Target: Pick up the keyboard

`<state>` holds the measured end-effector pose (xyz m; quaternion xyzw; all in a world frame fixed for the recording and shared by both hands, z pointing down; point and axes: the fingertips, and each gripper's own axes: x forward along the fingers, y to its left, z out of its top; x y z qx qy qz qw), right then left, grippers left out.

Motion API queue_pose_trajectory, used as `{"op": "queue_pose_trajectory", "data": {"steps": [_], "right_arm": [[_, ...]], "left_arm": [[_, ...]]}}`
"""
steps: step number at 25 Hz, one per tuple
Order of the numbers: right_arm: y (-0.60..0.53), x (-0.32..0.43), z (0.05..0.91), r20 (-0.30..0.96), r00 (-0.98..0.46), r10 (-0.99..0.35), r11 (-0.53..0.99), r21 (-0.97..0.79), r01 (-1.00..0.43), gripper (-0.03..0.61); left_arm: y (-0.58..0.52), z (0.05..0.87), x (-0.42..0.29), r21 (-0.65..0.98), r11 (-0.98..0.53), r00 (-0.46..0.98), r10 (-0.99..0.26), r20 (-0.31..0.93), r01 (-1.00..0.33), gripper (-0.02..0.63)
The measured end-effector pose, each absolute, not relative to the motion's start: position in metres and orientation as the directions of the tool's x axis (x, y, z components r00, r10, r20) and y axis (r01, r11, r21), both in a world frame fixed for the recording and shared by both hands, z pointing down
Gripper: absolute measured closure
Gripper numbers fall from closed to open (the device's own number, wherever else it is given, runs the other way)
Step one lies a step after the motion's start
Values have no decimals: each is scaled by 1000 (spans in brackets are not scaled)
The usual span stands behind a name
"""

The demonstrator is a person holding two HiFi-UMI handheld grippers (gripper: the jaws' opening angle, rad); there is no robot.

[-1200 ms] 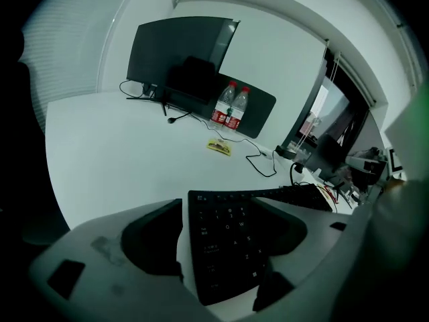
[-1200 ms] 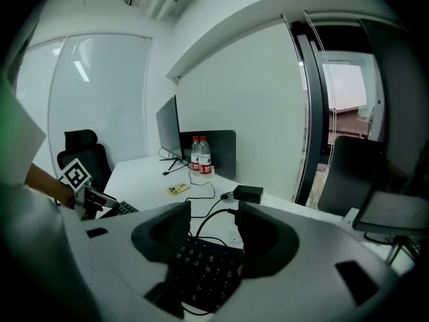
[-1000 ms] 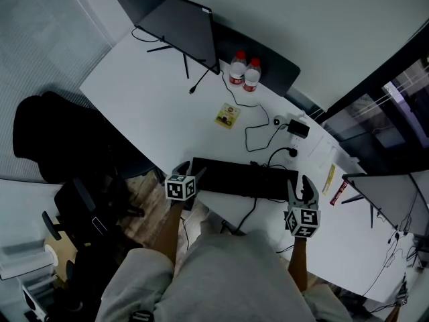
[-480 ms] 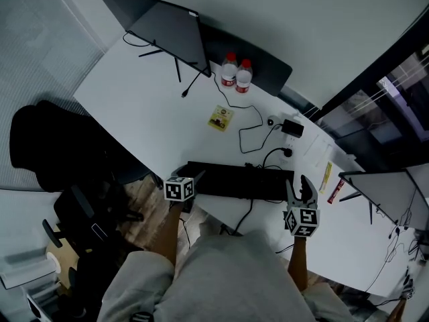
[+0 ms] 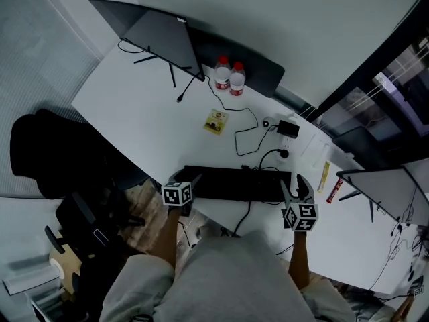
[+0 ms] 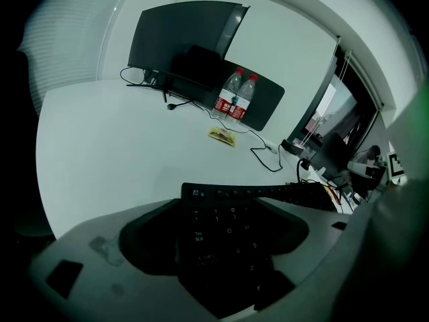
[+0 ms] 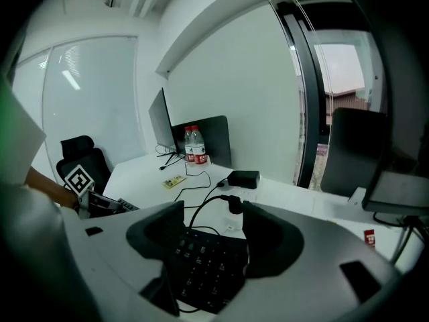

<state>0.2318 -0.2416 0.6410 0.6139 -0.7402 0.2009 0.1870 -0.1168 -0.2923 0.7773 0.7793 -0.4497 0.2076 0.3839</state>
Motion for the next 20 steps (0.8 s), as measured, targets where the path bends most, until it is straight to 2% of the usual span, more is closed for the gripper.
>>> {"op": "queue_pose_trajectory", "data": {"steps": [6, 12, 20], "right_arm": [[-243, 234, 683, 614, -218, -759, 179, -125, -976, 253], [-243, 242, 724, 694, -226, -683, 162, -157, -974, 241], [-247, 245, 756, 731, -266, -628, 93, -268, -959, 213]], "left_arm": [[-292, 777, -117, 409, -295, 503, -546, 670, -864, 304], [-292, 778, -117, 409, -289, 500, -552, 668, -866, 304], [-293, 778, -118, 410, -284, 497, -558, 664, -867, 304]]}}
